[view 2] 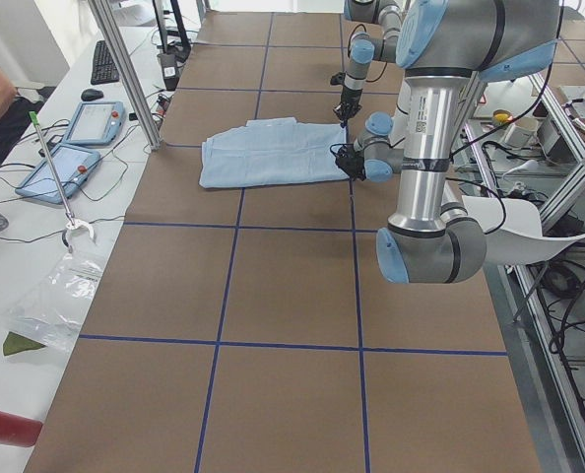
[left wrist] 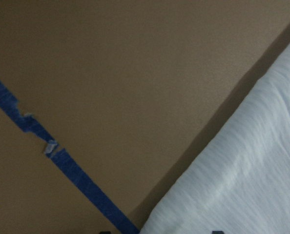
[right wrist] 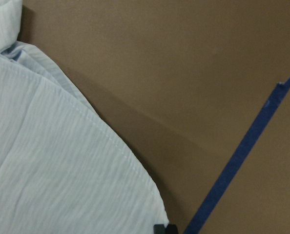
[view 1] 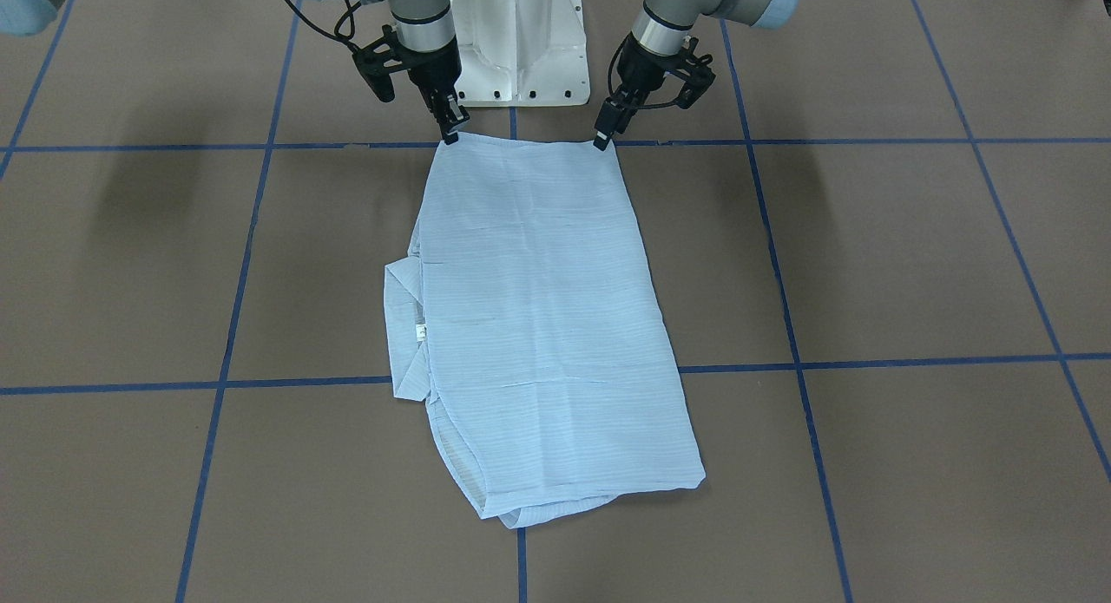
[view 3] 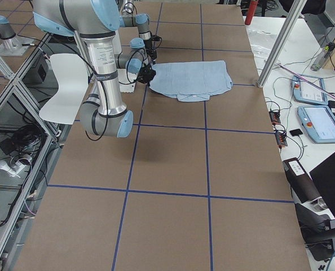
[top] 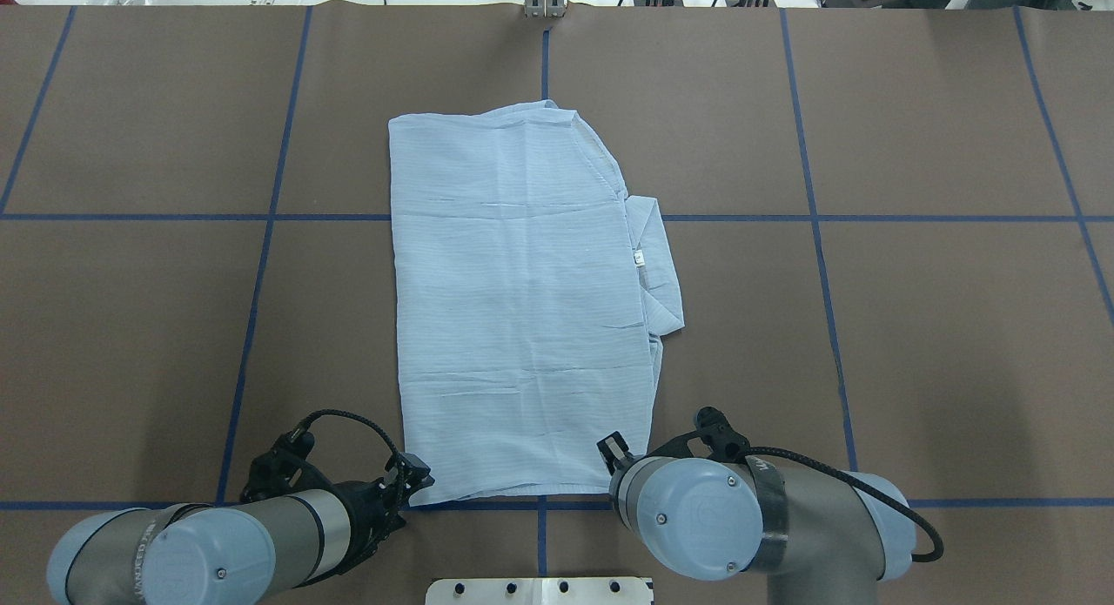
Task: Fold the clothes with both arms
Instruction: 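Grasp the shirt's near corners with both grippers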
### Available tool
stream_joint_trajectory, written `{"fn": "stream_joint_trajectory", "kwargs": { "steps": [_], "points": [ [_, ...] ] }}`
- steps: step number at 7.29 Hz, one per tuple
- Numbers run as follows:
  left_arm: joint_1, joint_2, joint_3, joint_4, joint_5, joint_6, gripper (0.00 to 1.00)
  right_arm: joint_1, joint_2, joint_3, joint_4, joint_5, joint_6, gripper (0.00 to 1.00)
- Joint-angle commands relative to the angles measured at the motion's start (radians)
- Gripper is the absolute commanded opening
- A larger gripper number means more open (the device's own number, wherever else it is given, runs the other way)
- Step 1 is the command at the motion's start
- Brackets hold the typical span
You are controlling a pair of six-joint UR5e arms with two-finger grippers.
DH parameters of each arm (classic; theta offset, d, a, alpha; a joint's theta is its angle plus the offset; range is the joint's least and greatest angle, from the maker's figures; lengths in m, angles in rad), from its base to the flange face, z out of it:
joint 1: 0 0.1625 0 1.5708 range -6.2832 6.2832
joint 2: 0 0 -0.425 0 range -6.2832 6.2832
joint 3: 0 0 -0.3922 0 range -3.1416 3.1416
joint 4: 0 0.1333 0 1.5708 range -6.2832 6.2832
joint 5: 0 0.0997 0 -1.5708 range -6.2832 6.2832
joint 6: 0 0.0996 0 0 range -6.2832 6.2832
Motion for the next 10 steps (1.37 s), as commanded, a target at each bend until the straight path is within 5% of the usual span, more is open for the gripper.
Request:
{"fn": "stream_joint_trajectory", "kwargs": {
  "steps": [1,2,5,7,9,10],
  "points": [
    [0.000,-0.002,-0.001,0.001,0.001,-0.002,0.20,0.000,-0.001,0.001,0.000,0.000,-0.001,0.00],
    [-0.002,-0.001,-0.002,0.001,0.012,-0.002,0.03,0.000,-0.001,0.001,0.000,0.000,-0.001,0.00],
    [-0.005,-0.002,-0.031,0.001,0.020,-0.002,0.00,0.008,-0.001,0.010,0.000,0.000,-0.001,0.00],
    [-0.010,0.008,-0.178,0.050,0.020,-0.003,0.00,0.011,-0.045,0.100,-0.009,-0.005,0.003,0.00],
    [-0.014,0.002,-0.309,0.127,0.012,-0.008,0.00,0.025,0.047,0.246,-0.355,-0.046,0.003,0.00],
    [-0.035,-0.008,-0.326,0.144,0.006,-0.001,0.00,0.060,0.086,0.245,-0.386,-0.046,-0.001,0.00]
  ]
}}
